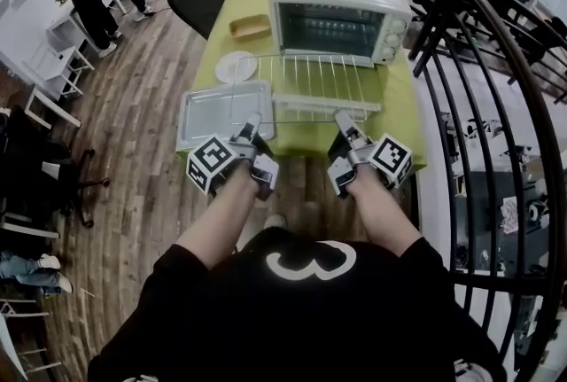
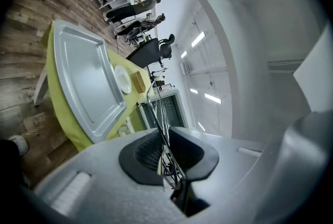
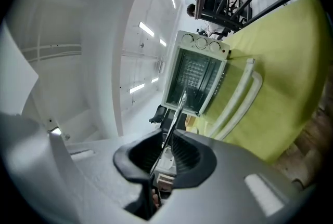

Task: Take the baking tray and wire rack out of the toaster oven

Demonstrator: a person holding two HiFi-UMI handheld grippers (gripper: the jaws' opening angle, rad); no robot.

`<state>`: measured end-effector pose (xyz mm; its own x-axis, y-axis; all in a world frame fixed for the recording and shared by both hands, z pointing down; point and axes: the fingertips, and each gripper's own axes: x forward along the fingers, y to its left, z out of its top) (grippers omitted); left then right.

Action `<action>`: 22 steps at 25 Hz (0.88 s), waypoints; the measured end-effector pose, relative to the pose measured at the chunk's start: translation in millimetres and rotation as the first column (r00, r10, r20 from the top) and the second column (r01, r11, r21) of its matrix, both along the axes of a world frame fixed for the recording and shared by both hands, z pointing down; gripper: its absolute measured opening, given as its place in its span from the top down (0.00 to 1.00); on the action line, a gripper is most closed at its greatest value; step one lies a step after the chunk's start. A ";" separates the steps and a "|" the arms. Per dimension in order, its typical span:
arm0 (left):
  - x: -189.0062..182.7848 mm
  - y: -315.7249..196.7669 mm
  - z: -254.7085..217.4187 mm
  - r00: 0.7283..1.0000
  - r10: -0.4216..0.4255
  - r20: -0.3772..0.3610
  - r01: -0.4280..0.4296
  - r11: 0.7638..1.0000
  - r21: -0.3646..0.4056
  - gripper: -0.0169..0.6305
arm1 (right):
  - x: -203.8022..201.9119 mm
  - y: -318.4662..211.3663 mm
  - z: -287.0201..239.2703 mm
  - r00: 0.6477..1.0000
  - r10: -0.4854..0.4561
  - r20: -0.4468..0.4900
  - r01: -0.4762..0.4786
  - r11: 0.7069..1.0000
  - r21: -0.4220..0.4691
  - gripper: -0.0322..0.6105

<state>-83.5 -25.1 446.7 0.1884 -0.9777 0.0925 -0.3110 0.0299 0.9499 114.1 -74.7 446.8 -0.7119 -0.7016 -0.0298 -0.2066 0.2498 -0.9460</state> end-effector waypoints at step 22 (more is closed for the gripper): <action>-190.0 40.0 49.8 0.996 -0.091 -0.011 0.089 0.986 -0.141 0.91 | -196.4 22.0 50.7 0.987 -0.151 -0.054 0.144 0.983 -0.118 0.86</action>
<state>-273.6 14.9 496.5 0.1028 -0.9683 0.2276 -0.2841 0.1907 0.9396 -82.4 -52.8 497.5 -0.8057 -0.5852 0.0920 -0.2354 0.1738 -0.9562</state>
